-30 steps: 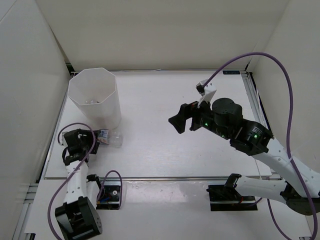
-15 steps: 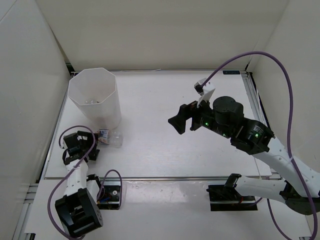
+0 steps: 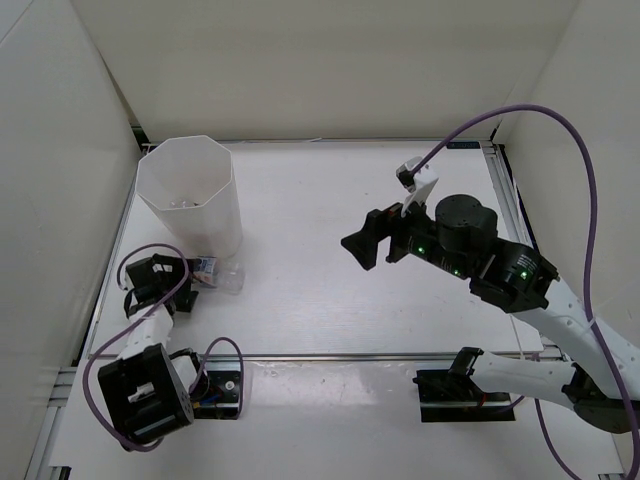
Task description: Put the plastic bottles in the bin
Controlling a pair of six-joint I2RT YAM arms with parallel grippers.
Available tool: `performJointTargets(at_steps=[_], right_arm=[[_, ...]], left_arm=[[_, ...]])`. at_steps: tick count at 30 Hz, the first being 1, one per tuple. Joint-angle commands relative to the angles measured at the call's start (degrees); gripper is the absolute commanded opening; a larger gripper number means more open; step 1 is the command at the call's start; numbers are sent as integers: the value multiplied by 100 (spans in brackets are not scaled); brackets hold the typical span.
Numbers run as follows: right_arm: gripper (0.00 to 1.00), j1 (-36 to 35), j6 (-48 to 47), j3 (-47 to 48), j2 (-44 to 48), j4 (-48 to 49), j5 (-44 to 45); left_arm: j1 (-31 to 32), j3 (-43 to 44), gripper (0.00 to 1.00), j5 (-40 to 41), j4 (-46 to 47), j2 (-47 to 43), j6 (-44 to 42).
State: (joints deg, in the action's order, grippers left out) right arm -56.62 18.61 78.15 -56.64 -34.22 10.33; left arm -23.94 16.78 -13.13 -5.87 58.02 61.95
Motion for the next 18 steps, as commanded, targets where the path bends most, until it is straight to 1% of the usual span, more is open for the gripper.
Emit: performJointTargets(at_steps=[1, 8, 12, 15, 18], right_arm=[[100, 19, 11, -62, 241, 73, 40], [100, 19, 116, -388, 479, 73, 321], [100, 19, 116, -511, 593, 73, 453], [100, 19, 116, -511, 593, 73, 575], [100, 19, -6, -511, 593, 73, 637]], left_arm=[[-40, 325, 100, 47, 183, 279, -17], [65, 642, 100, 99, 235, 763, -131], [188, 704, 100, 47, 288, 1132, -359], [249, 652, 100, -5, 288, 1273, -359], [250, 310, 89, -137, 288, 1273, -412]])
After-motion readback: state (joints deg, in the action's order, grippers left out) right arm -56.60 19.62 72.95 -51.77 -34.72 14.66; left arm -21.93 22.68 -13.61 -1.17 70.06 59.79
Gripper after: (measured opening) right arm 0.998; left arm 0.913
